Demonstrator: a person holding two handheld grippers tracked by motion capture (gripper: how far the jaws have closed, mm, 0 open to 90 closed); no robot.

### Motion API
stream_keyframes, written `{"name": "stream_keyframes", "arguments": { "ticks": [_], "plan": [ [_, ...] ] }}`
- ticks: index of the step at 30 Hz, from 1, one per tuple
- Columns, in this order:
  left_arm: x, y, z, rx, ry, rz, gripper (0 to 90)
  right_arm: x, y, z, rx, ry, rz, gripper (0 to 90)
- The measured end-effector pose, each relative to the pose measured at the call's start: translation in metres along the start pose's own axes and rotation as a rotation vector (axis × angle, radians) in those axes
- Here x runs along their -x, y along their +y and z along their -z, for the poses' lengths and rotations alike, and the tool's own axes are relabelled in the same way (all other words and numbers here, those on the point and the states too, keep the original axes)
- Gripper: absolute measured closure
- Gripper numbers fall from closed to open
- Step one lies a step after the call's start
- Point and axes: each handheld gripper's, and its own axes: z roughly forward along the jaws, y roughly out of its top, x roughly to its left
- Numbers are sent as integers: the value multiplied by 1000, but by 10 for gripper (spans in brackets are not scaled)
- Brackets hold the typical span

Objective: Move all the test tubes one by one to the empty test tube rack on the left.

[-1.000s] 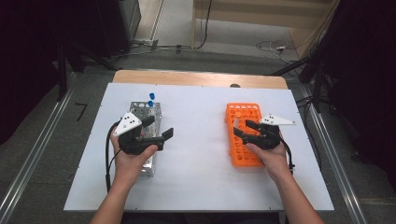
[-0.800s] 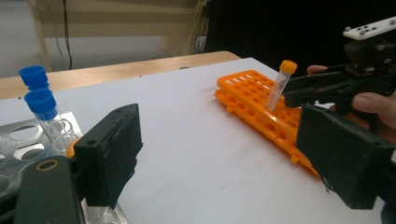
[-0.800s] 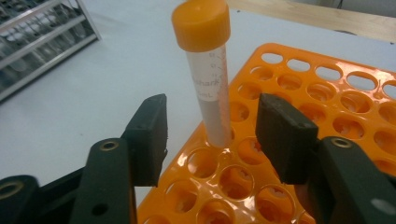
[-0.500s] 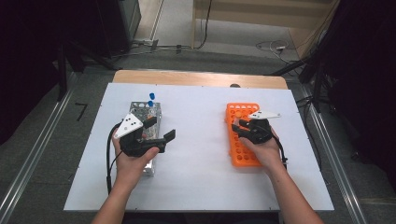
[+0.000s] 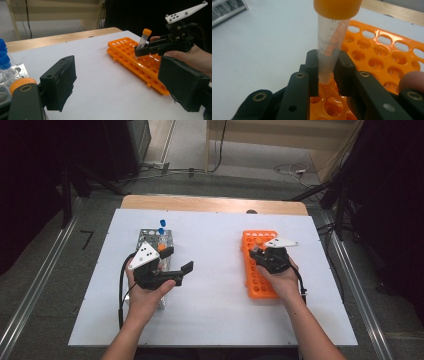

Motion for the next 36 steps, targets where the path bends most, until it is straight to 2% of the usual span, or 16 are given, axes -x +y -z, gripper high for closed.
{"name": "stream_keyframes", "arguments": {
  "ticks": [8,13,16,20,23,27,31,36],
  "plan": [
    [6,1,-4,1,-30,-8,152,-2,5,22,99,32,8,727],
    [11,2,-6,-3,-62,-13,152,-10,6,35,118,61,30,727],
    [14,3,-6,-1,-76,-16,153,-17,5,42,130,96,29,727],
    [18,4,-8,-2,-99,-24,157,-28,2,50,139,143,38,727],
    [23,4,-10,-4,-116,-28,162,-37,1,53,139,178,66,727],
    [29,3,-15,-11,-145,-36,182,-48,3,57,148,249,71,727],
    [36,3,-18,-13,-172,-48,219,-62,3,56,136,301,86,727],
    [46,3,-23,-19,-217,-66,299,-76,2,54,115,338,117,727]
  ]
}}
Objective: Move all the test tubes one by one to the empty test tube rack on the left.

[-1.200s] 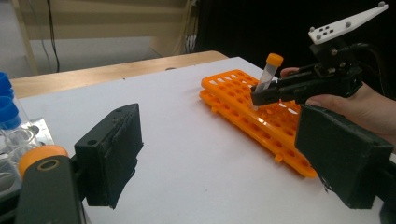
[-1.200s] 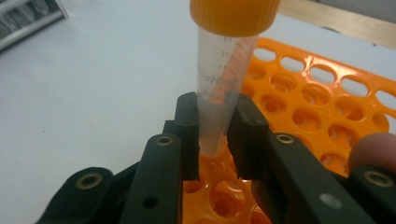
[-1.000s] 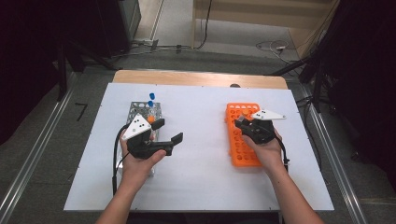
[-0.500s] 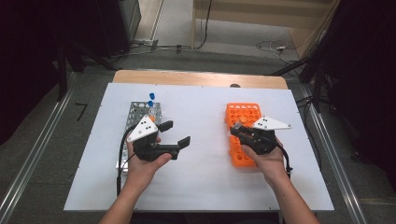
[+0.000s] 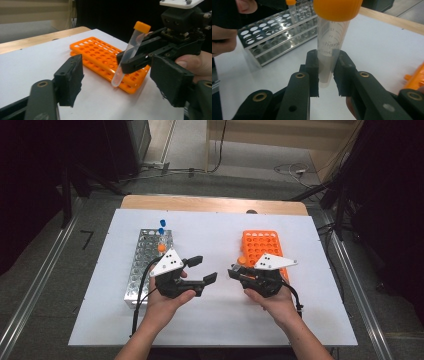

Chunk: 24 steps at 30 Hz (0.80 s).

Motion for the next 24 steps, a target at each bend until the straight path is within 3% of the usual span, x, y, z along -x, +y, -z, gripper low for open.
{"name": "stream_keyframes", "arguments": {
  "ticks": [13,18,24],
  "plan": [
    [16,-2,-19,-42,-99,-46,563,-36,3,-17,-57,112,88,727],
    [19,-2,-18,-36,-106,-69,678,-43,3,-19,-73,127,119,726],
    [19,-1,-16,-32,-83,-86,703,-42,2,-19,-67,129,110,723]
  ]
}}
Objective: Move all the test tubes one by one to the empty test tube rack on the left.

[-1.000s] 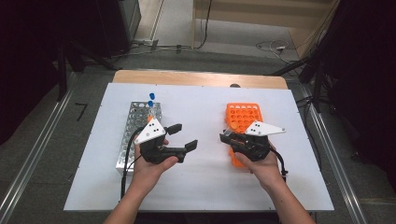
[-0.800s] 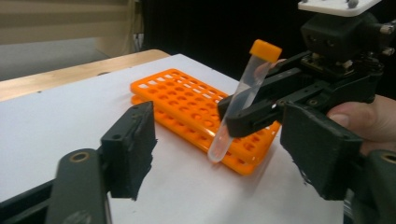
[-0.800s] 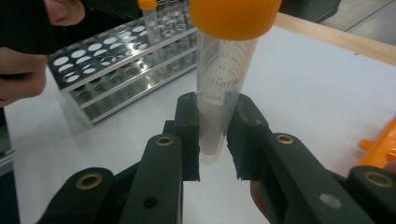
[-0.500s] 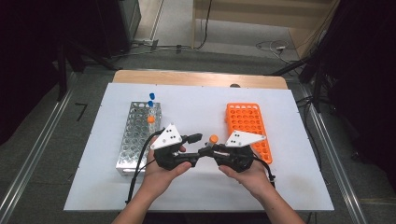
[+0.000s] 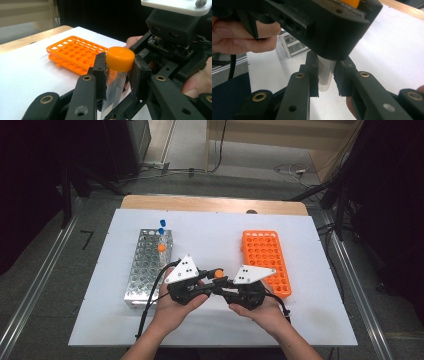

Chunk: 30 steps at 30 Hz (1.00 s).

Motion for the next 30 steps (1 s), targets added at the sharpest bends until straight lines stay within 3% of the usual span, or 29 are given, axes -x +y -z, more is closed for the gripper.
{"name": "stream_keyframes", "arguments": {
  "ticks": [2,7,13,21,26,30],
  "plan": [
    [-2,0,2,9,7,2,703,1,0,1,3,-5,1,712],
    [-11,4,14,39,56,20,704,8,-6,5,13,-2,-25,573],
    [-30,6,35,75,158,54,704,27,-17,20,58,-12,-69,448],
    [-58,6,66,125,279,91,704,44,-31,47,57,-70,-81,116],
    [-74,5,85,157,346,115,705,54,-47,69,85,-113,-91,23],
    [-82,2,93,167,380,131,704,60,-60,85,95,-128,-104,19]
  ]
}}
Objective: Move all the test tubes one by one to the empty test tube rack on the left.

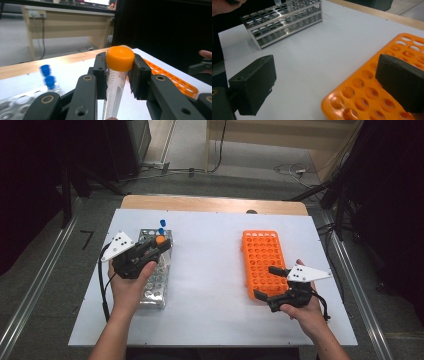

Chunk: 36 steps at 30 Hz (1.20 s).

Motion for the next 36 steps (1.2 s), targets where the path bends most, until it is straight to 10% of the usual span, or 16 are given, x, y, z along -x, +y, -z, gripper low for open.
{"name": "stream_keyframes", "arguments": {
  "ticks": [17,36],
  "plan": [
    [-16,-19,-1,-18,91,20,704,22,-38,53,11,-100,-83,19],
    [-12,-28,-5,-116,132,17,608,34,-46,58,33,-163,-115,20]
  ]
}}
